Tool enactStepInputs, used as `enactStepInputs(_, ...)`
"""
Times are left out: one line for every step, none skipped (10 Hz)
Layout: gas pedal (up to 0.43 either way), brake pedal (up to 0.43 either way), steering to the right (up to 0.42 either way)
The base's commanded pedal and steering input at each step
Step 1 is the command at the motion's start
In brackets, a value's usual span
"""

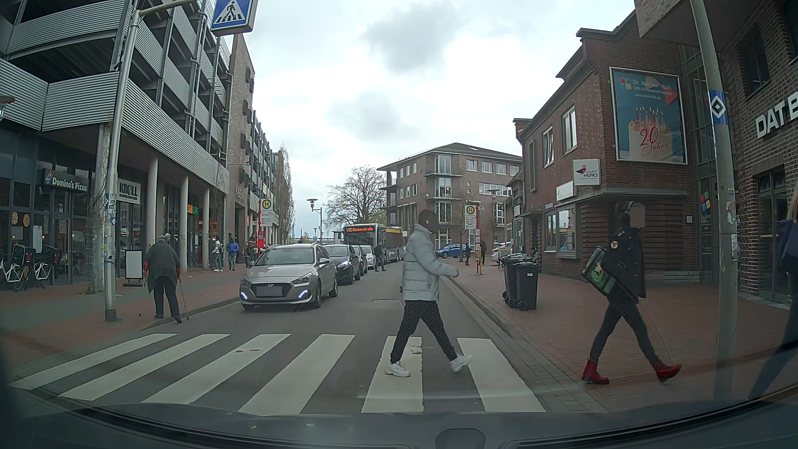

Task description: Follow the waypoints while adhering to traffic rules and regulations

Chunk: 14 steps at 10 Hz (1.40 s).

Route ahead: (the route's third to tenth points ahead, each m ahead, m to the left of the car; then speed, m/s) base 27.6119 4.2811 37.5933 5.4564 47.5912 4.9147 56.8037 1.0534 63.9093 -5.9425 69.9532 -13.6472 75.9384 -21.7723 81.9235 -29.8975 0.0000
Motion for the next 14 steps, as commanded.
enactStepInputs(0.000,0.189,-0.001)
enactStepInputs(0.000,0.171,-0.001)
enactStepInputs(0.000,0.152,-0.001)
enactStepInputs(0.000,0.134,-0.002)
enactStepInputs(0.000,0.104,-0.002)
enactStepInputs(0.000,0.055,-0.003)
enactStepInputs(0.000,0.018,-0.006)
enactStepInputs(0.000,0.006,-0.011)
enactStepInputs(0.000,0.006,-0.018)
enactStepInputs(0.000,0.006,-0.026)
enactStepInputs(0.000,0.006,-0.031)
enactStepInputs(0.000,0.006,-0.039)
enactStepInputs(0.000,0.006,-0.046)
enactStepInputs(0.000,0.006,-0.052)
